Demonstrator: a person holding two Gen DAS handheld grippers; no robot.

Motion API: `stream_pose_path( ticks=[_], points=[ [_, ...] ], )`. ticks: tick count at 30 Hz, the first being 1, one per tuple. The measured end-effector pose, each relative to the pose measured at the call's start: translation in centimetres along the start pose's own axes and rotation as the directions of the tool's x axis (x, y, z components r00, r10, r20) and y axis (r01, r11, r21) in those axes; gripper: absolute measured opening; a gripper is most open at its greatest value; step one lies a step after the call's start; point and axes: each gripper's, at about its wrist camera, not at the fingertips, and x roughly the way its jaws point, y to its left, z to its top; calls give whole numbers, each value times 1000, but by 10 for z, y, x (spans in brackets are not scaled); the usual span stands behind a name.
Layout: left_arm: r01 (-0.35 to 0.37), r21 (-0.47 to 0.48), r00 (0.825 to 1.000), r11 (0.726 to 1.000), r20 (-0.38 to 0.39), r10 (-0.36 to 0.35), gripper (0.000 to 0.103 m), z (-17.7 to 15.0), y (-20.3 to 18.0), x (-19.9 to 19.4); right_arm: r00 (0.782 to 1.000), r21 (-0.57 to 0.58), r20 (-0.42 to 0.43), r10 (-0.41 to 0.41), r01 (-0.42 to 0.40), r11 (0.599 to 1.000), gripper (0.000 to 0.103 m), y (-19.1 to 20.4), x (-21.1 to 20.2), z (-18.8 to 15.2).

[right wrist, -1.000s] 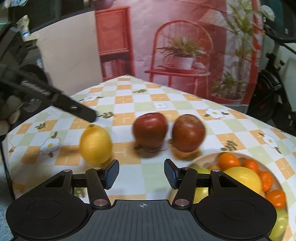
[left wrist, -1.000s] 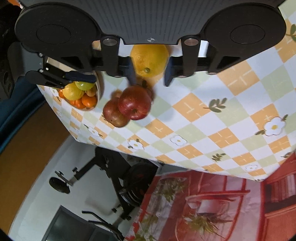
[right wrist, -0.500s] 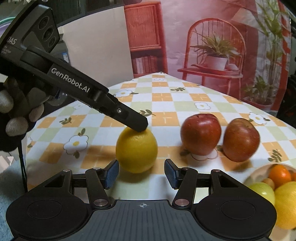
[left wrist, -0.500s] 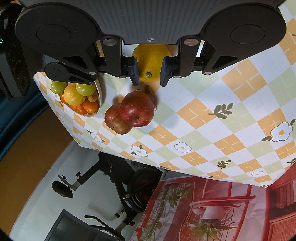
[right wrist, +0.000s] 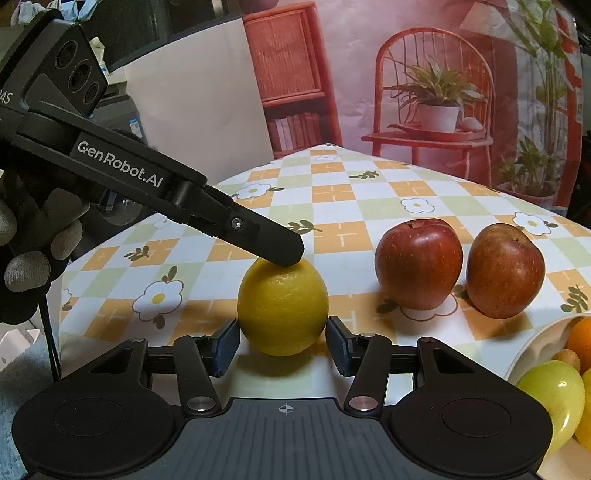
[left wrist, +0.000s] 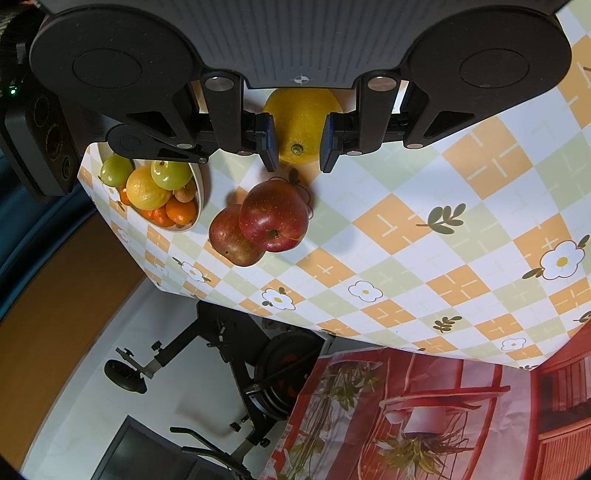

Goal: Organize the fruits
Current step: 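Carry the held grapefruit over the beige plate with the left tool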

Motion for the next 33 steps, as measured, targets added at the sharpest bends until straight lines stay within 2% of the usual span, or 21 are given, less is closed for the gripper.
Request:
stream_pose_path(
  ticks=[13, 33],
  points=[
    [0, 16, 1000, 1000, -3, 0, 26, -2, -8, 1, 1000, 13, 14, -8, 7, 1000, 47, 0, -7, -5],
    [18, 69, 1000, 997, -11, -17, 26, -4, -42, 7, 998, 36, 50, -50, 48, 998, 47, -8, -45, -23]
  ],
)
